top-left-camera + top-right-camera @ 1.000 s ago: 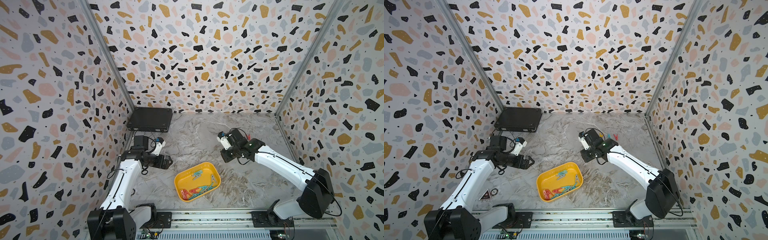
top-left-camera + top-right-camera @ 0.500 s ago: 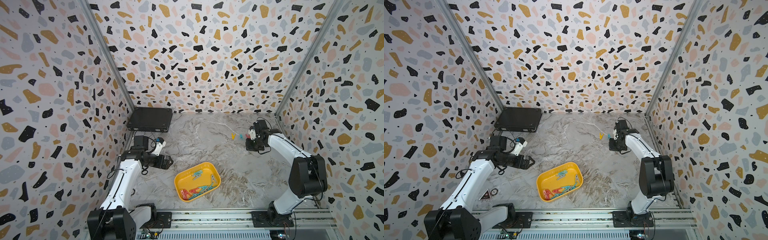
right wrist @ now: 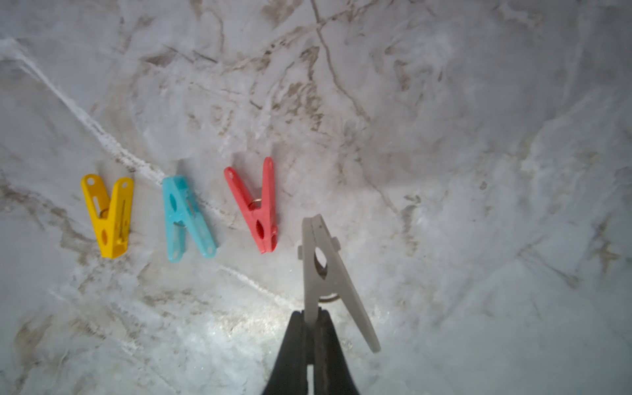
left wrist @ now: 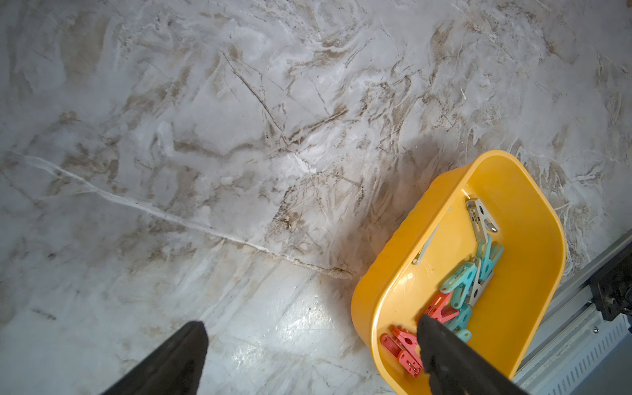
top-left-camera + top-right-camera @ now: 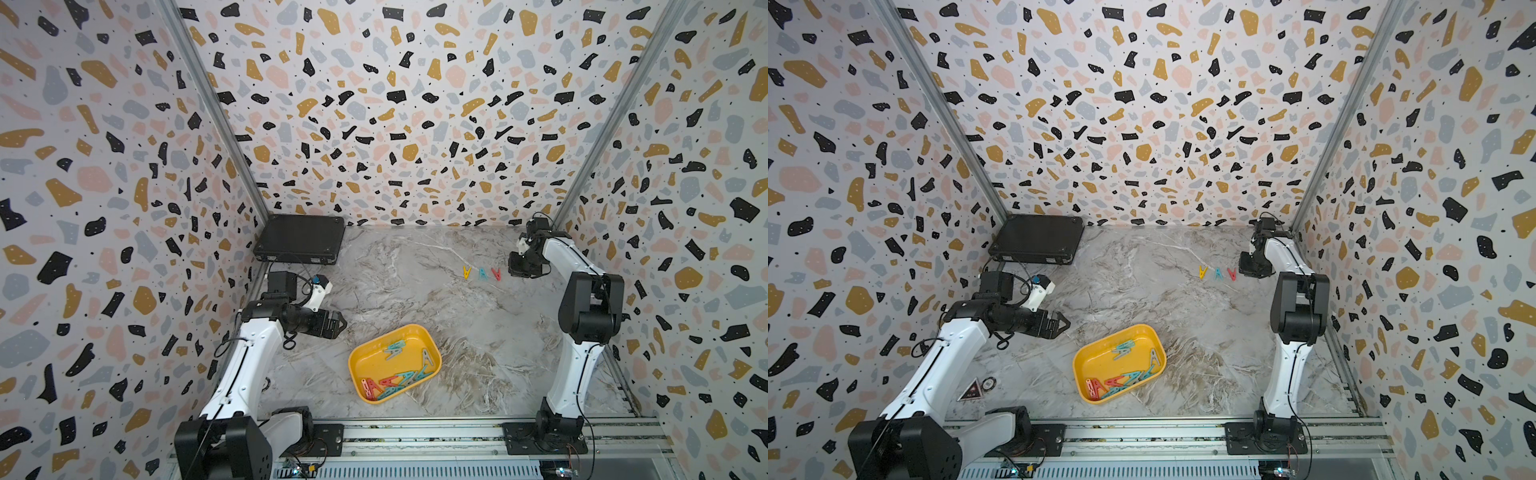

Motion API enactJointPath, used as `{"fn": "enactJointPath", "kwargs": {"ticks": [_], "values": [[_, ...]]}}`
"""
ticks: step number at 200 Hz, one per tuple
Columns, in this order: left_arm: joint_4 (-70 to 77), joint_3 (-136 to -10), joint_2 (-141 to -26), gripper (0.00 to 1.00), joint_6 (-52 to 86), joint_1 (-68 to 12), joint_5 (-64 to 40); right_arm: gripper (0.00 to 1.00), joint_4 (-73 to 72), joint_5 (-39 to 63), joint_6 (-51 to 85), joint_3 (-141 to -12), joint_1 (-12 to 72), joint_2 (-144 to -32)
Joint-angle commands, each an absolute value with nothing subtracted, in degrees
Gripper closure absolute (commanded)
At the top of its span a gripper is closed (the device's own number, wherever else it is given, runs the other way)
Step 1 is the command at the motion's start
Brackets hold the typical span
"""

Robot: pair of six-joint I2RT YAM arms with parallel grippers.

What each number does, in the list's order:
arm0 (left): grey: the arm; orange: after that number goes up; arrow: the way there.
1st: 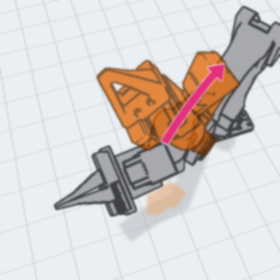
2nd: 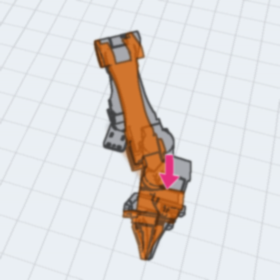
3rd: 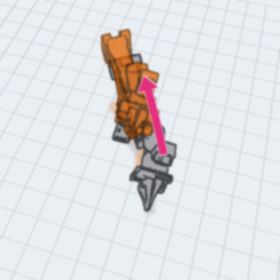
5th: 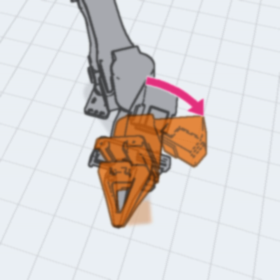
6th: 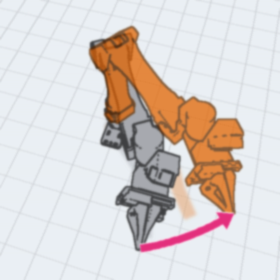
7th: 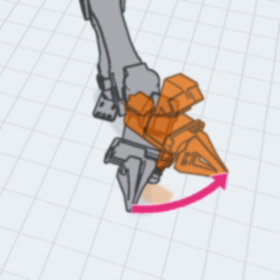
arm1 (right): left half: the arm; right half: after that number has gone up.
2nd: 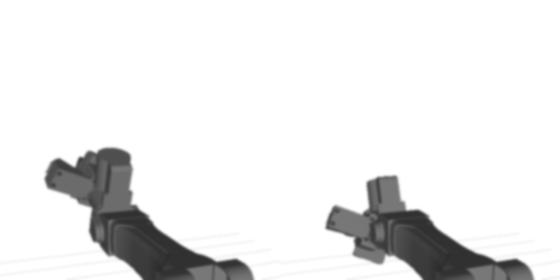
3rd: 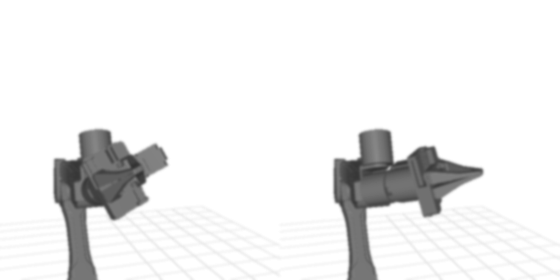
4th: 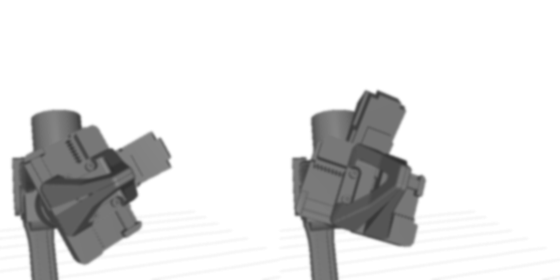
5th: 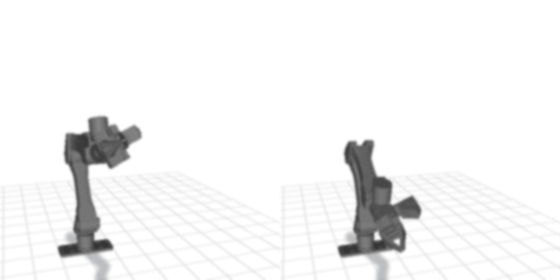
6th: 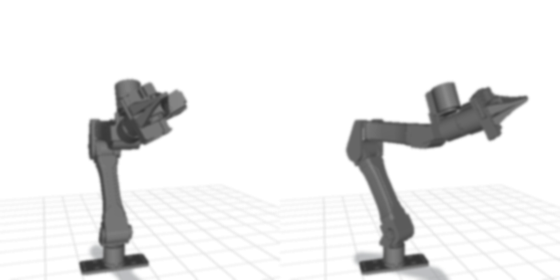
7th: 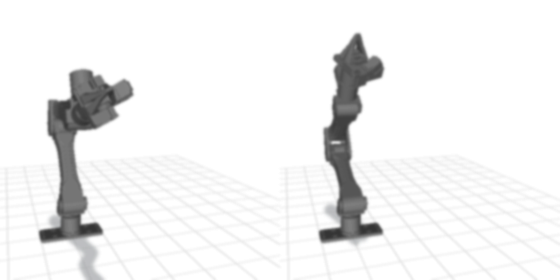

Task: Take the clothespins out of the storage box
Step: Place the clothespin at the center of the board.

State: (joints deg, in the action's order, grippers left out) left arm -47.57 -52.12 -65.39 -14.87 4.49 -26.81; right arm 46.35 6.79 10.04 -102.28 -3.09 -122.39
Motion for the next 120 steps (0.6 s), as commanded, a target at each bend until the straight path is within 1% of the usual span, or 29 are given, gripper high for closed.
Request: {"fn": "enactJointPath", "kwargs": {"ticks": [1,15,61,96,120], "values": [[-47.6,-52.7,-65.2,0.00,-16.0,4.8,-28.0,1.00,51.8,5.5,7.8,-108.0,-3.5,-125.4],[-47.6,-52.8,-65.2,0.00,-15.9,4.8,-27.9,1.00,53.5,4.8,7.1,-111.1,-3.5,-128.2],[-47.6,-52.8,-65.2,0.00,-15.9,4.8,-27.9,1.00,54.6,3.4,6.2,-115.3,-3.6,-133.7],[-47.6,-52.8,-65.2,0.00,-16.0,4.8,-27.9,1.00,55.1,4.9,6.5,-117.3,-3.5,-135.8],[-47.6,-52.8,-65.1,0.00,-15.9,4.8,-27.7,0.97,55.2,5.3,6.8,-117.5,-3.6,-136.1]]}}
